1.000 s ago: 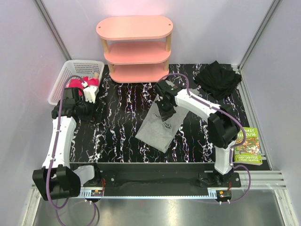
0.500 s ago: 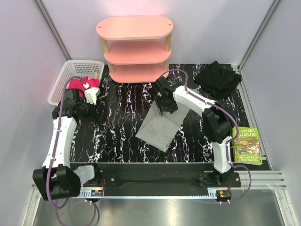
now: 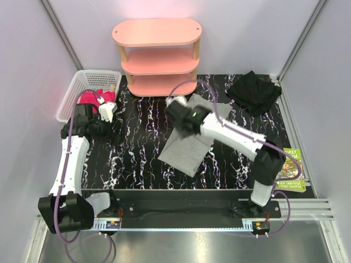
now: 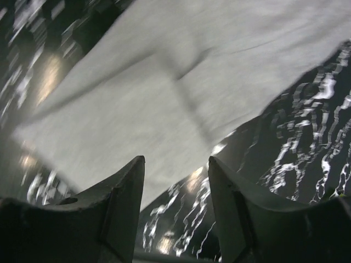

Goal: Fold and stack the t-shirts
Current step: Fold the tshirt

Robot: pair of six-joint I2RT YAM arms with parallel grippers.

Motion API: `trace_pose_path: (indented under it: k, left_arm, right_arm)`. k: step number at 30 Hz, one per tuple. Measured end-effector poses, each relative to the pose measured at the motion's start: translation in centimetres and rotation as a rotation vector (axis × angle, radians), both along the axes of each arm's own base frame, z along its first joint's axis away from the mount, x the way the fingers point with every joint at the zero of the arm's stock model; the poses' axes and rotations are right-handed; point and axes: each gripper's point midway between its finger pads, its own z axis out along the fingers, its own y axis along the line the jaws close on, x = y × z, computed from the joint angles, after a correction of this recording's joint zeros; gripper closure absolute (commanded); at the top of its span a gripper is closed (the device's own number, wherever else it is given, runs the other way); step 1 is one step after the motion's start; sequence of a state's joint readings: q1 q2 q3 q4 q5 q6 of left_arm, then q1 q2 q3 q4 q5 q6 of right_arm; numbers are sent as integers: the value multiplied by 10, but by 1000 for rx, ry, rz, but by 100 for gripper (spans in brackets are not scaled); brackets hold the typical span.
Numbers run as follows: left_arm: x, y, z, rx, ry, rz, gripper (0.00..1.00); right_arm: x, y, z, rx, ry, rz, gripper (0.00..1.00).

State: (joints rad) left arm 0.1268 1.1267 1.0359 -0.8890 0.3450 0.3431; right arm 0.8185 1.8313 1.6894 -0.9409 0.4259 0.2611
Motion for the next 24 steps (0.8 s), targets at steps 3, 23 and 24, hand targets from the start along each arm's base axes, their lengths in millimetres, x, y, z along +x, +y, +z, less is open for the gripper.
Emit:
trace_pose_path:
  k: [3,23,24]
  left_arm:
    - [0,0,0,0,0,0,1]
    - [0,0,0,0,0,1,1]
    - [0,0,0,0,0,1,1]
  right_arm:
    - [-63,40,-11,-44,11,184,39]
    - [-161,67,-130,-412,77,426,35]
    - [-161,69,-132,-411,77,426,35]
